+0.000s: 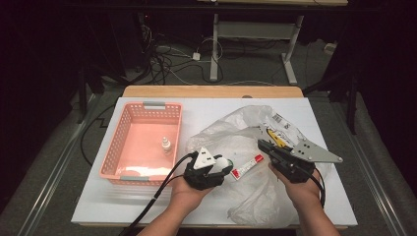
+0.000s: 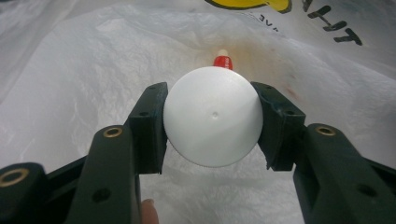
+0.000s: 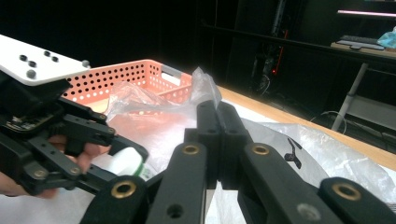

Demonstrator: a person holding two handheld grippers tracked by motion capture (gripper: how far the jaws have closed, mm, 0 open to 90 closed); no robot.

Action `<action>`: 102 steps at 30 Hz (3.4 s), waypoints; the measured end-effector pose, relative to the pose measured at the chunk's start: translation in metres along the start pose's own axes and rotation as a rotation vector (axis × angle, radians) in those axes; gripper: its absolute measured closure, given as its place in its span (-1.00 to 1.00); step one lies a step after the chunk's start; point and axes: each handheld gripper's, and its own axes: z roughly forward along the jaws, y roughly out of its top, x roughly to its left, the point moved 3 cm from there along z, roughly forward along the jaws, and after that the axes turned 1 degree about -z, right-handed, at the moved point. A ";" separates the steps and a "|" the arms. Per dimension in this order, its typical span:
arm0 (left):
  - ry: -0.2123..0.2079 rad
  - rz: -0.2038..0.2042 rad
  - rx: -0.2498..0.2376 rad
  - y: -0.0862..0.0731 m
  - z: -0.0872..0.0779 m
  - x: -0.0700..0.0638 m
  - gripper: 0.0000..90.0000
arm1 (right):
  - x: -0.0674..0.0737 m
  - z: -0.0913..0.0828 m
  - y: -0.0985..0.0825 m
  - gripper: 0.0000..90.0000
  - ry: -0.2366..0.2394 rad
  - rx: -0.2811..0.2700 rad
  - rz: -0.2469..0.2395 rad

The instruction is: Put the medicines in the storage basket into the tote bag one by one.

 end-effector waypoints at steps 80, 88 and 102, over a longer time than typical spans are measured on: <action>-0.128 -0.034 0.045 -0.017 -0.007 -0.011 -0.61 | -0.003 -0.001 0.000 1.00 -0.005 -0.005 0.002; -0.114 -0.057 0.049 -0.016 -0.035 -0.010 -1.00 | -0.002 -0.001 0.000 1.00 -0.003 -0.005 0.004; -0.034 -0.046 0.050 -0.031 -0.072 0.009 -1.00 | -0.003 -0.003 0.001 1.00 -0.008 -0.008 0.003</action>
